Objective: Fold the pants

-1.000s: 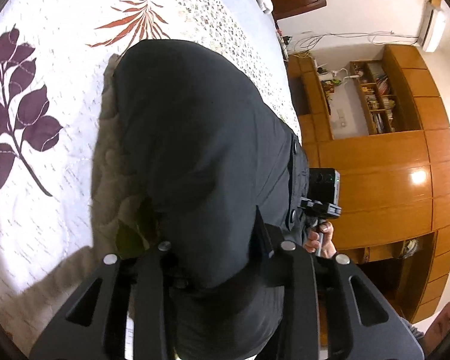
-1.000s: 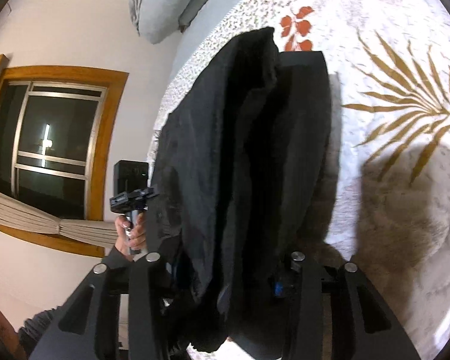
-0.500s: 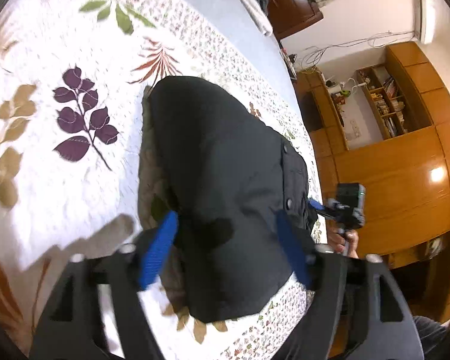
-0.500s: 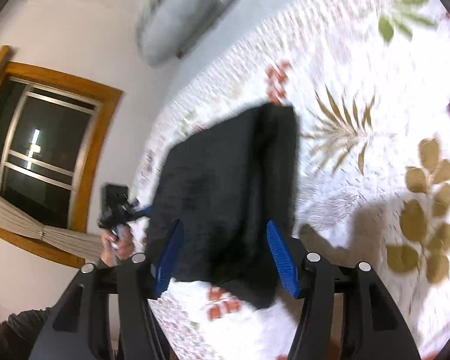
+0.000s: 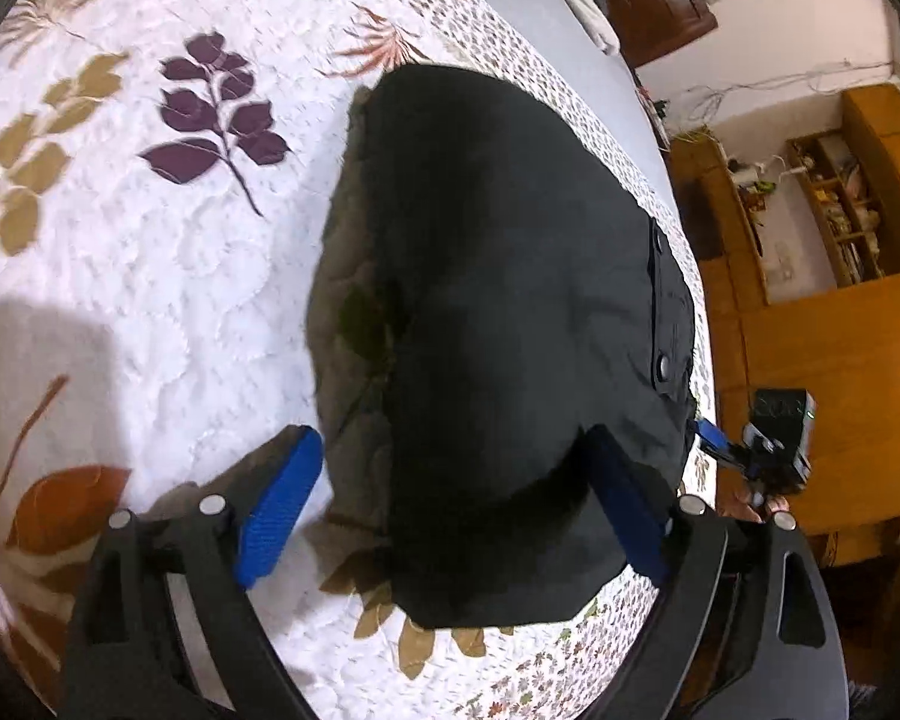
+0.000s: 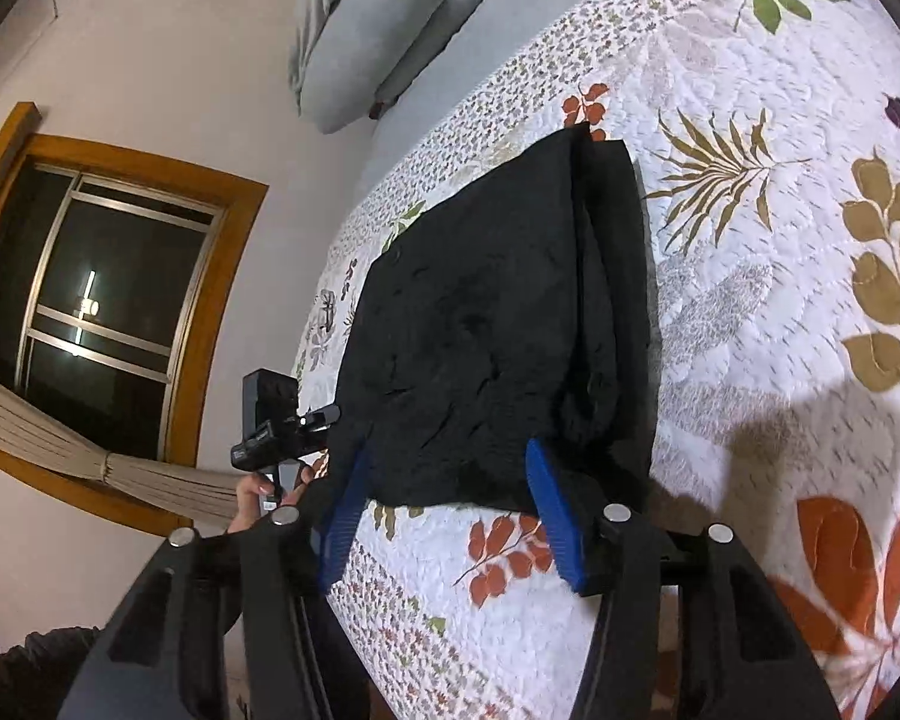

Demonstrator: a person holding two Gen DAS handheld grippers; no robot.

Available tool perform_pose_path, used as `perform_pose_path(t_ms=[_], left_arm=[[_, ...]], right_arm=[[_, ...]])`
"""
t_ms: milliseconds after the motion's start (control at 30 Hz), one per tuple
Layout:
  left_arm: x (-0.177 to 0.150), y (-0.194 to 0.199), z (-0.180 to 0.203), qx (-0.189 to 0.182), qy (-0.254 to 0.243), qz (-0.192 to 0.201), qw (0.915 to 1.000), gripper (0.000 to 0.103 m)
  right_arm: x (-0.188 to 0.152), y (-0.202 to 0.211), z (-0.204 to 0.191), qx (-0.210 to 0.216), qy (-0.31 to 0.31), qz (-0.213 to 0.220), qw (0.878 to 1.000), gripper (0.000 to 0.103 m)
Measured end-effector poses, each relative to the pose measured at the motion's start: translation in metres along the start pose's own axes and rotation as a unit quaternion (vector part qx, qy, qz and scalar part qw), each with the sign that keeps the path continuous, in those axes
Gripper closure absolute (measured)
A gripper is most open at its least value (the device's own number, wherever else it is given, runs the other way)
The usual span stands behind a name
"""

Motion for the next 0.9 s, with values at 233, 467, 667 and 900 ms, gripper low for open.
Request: perform_pose_path(t_ms=[233,467,667,900], left_arm=[[-0.025,0.058,0.015,0.114,-0.020,0.040,0.9925,0.011],[-0.100,0.150,0.113,0.233,-0.120,0.153,0.9529,0.003],[-0.171,0.210,0.196,0.306,-0.165,0.247,0.9044,0.003],[-0.232,0.240,0.239,0.311,-0.144,0.266,0.9011,0.003]], right_arm=[[-0.039,0.047,-0.033,-0.102,0.011,0.074,0.992,0.030],[-0.116,0.086,-0.116,-0.223,0.052,0.138,0.964,0.013],[-0.172,0.095,-0.203,-0.262,0.079,0.173,0.946,0.003],[-0.220,0.097,-0.280,-0.335,0.142,0.211,0.907,0.003]])
Point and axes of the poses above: each gripper's, at about its wrist camera, not at the fingertips, and y roughly against the way its jaws point, z to its right, x to its top, the point moved 9 cm from there along -y, roughly the way its jaws point, and after that the axes turned 7 degrees about -z, right-handed, at the moved point
